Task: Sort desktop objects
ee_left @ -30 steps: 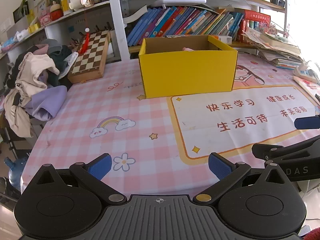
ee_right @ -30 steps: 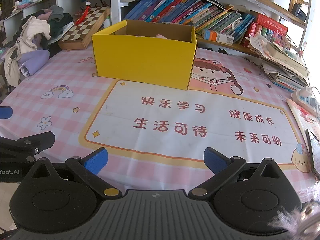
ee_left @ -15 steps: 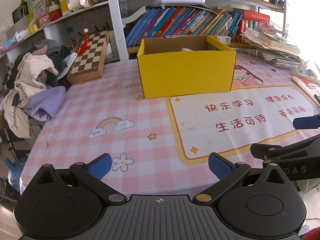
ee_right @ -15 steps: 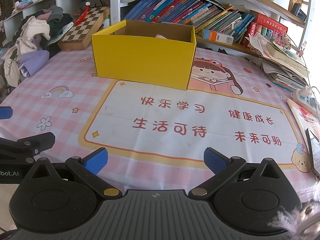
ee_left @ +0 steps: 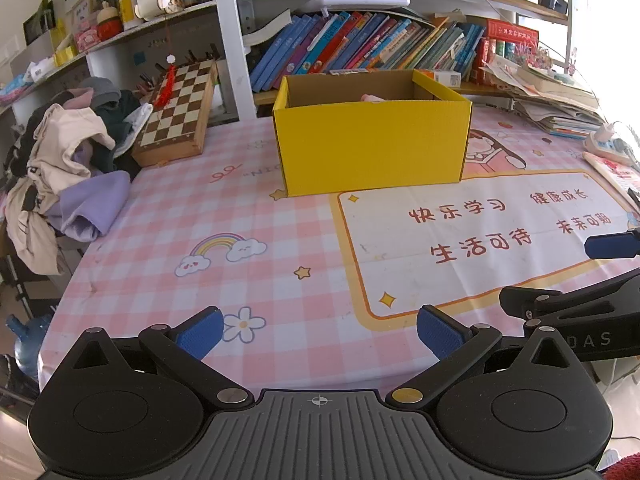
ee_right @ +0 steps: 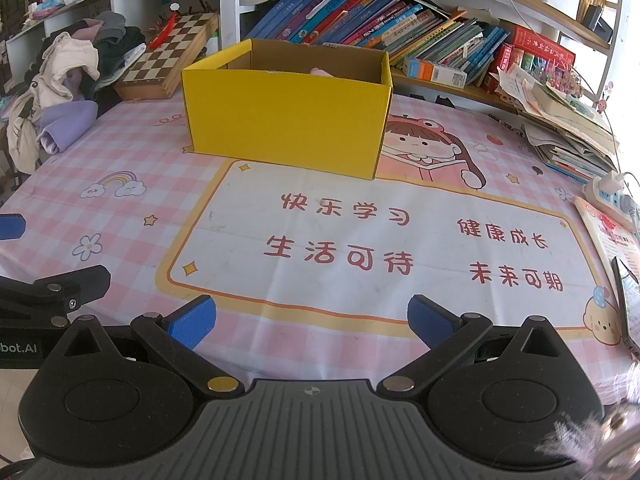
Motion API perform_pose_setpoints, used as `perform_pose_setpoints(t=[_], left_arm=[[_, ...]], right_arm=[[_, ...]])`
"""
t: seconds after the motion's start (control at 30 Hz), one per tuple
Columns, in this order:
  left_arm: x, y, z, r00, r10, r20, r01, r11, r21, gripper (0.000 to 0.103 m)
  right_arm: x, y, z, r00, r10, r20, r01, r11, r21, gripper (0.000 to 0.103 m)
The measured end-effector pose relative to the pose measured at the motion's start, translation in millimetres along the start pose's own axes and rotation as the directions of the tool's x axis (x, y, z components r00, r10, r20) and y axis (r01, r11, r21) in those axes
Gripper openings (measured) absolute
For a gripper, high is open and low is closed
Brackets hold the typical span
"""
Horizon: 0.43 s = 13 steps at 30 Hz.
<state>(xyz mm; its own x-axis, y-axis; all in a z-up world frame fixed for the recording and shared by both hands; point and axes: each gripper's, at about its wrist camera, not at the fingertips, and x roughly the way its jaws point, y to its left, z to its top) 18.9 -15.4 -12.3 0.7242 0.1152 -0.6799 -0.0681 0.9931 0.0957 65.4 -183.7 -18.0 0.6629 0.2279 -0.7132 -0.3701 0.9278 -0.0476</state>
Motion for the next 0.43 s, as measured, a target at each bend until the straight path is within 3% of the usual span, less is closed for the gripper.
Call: perform_pose_setpoints(t=[0.43], left_arm=[[3.4, 3.6, -0.9, 1.000, -0.014, -0.008, 0.014, 1.000, -0.011, 0.103]], right_arm=[[2.7, 1.2, 1.0, 1.000, -0.002, -0.011, 0.002, 1.000, -0.001, 0.103]])
